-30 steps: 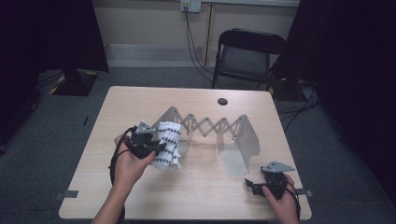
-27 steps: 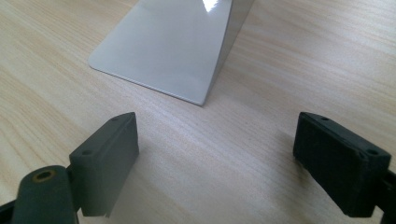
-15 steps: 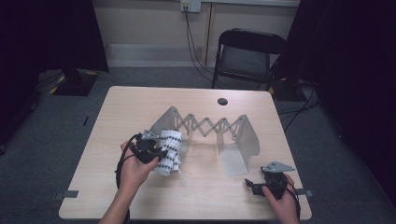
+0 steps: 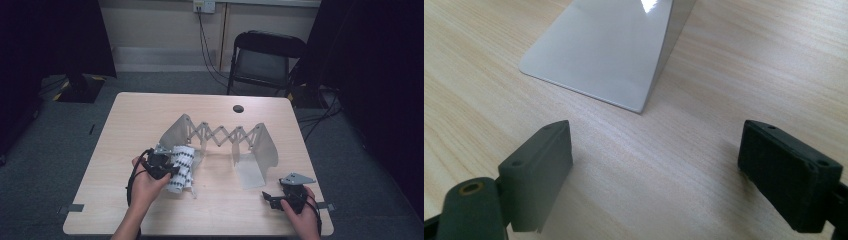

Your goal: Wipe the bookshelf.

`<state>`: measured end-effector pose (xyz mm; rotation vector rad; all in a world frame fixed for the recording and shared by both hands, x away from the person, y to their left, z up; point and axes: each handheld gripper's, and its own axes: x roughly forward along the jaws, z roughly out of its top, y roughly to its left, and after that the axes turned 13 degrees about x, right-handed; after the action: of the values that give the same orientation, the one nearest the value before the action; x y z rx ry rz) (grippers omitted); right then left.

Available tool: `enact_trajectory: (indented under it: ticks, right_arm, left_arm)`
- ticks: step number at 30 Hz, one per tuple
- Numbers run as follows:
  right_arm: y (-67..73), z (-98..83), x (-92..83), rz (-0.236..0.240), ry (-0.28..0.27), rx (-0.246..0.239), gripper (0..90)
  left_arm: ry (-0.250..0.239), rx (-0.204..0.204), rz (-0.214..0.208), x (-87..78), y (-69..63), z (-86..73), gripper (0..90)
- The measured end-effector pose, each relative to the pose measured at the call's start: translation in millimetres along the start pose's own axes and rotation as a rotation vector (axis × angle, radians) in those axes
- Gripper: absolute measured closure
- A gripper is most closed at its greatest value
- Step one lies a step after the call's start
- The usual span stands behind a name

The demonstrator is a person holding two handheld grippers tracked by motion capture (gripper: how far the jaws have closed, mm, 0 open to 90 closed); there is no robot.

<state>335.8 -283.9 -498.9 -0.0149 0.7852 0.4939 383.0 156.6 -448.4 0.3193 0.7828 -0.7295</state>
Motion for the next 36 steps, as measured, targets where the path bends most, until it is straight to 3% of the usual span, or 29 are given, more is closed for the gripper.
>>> enact_trajectory:
  ticks: [13, 25, 30, 36]
  right_arm:
    - [-0.1, 0.0, 0.1, 0.001, -0.001, -0.001, 13.5]
    - [-0.1, 0.1, 0.0, 0.001, 0.001, -0.001, 13.5]
    - [0.0, 0.0, 0.0, 0.000, 0.000, 0.000, 13.5]
    - [0.0, 0.0, 0.0, 0.000, 0.000, 0.000, 13.5]
  left_arm:
    - [0.023, -0.007, -0.008, 12.5, -3.7, -13.6, 76.2]
    - [0.052, 0.018, -0.007, 14.4, -7.7, -17.5, 76.3]
    - [0.029, 0.031, -0.010, 4.5, -13.4, -6.1, 76.4]
    - [-0.050, 0.059, 0.017, -18.0, -17.1, 24.9, 76.4]
